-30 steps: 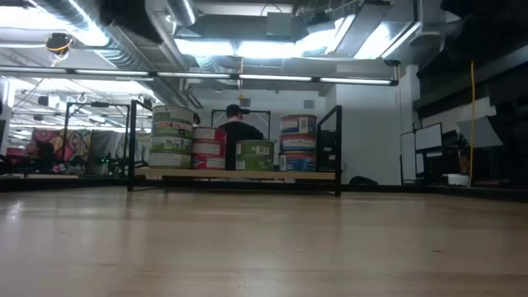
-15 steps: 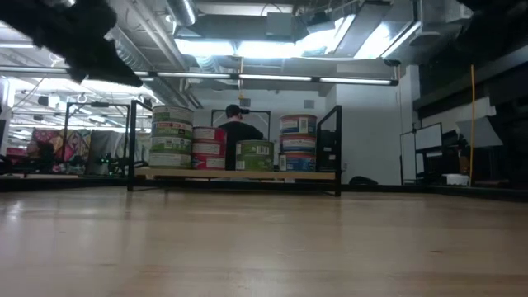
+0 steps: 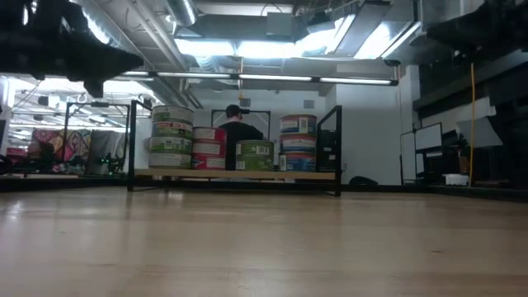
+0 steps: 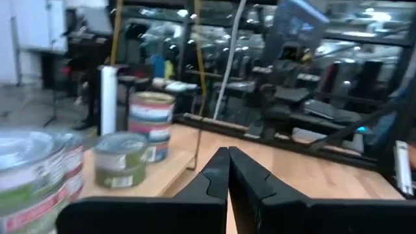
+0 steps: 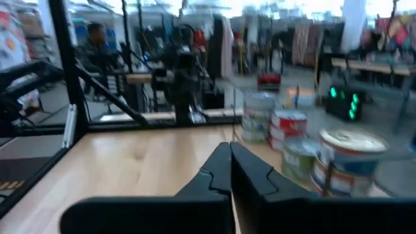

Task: Stack canned seafood by type on shelf
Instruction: Return to Home Position

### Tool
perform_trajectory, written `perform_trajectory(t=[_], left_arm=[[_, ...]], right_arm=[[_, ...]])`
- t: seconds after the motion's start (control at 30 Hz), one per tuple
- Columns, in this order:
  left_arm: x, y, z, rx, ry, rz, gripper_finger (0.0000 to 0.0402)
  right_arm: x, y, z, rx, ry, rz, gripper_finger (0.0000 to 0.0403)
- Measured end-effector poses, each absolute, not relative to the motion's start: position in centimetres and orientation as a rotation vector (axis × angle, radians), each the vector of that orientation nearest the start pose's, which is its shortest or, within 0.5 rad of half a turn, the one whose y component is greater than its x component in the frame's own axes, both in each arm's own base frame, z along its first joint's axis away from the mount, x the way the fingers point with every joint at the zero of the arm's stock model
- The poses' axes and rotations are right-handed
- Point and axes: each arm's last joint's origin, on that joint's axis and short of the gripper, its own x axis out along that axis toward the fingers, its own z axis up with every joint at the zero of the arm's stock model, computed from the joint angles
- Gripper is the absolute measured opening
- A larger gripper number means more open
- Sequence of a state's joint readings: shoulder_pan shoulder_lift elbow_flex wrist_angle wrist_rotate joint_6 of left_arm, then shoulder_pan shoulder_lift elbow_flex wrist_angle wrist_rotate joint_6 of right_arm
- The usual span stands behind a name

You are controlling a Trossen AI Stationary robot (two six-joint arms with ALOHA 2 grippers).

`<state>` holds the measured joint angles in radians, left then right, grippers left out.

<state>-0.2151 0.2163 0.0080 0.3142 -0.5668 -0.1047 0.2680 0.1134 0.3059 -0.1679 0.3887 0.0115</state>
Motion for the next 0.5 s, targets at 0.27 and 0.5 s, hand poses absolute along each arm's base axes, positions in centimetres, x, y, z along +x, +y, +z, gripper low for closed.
perform_trajectory(t=[0.27,0.5], left_arm=[[10.6,-0.7,18.2,0.008,-0.137,0.281,0.0002],[10.2,0.0,18.6,0.11,-0.158,0.341,0.0002]], right_arm=[[9.2,1.5,21.6,-0.083,-0.064,-0.09,0.0003],[9.5,1.8,20.0,-0.096,-0.02,-0.011,0.0004]])
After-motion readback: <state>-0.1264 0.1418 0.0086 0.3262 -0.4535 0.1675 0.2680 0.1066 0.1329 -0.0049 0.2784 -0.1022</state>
